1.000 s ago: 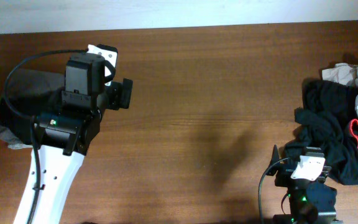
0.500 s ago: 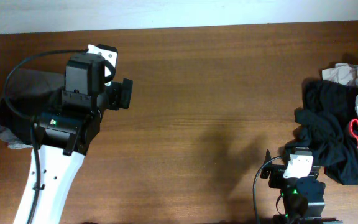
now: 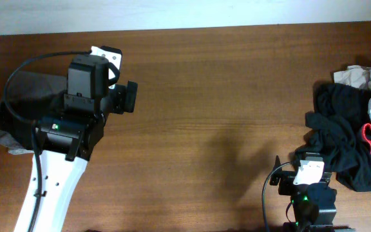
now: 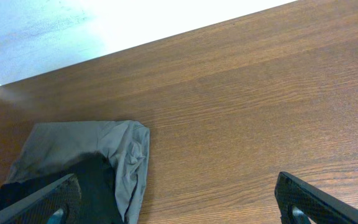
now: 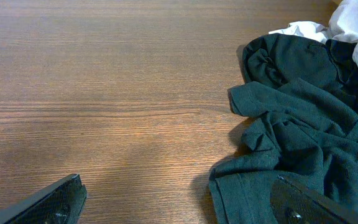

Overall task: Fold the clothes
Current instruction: 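Release the bundle on the grey garment and raise the left gripper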

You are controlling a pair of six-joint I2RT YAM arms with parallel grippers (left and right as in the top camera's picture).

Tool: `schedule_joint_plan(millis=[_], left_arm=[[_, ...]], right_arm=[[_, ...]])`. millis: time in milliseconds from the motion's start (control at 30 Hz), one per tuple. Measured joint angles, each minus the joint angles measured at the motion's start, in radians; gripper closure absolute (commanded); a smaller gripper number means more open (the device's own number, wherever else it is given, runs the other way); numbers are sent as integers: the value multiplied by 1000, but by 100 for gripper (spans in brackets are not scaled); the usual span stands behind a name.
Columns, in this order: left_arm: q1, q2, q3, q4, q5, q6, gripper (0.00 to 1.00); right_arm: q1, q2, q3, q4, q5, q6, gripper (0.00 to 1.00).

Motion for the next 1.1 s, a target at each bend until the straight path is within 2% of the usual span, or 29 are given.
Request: schedule_joint_plan(millis=[367,500,700,800,933,1100], left_arm=[[0,0,0,-3,0,0,1],[0,-11,0,-64,0,0,1],[5,-125,-14,-100,-3,4,1],[39,-220,-71,-54,21,17,1],[133,-359,-213,102,165,106,1],[197,-507,-421,233,282,163,1]], right_arm=[[0,0,0,0,0,0,1],[0,0,0,0,-1,0,0],[0,0,0,0,-1,0,1],[0,0,0,0,0,0,1],[0,0,-1,0,-4,0,1],[0,0,-1,-2,-5,0,1]])
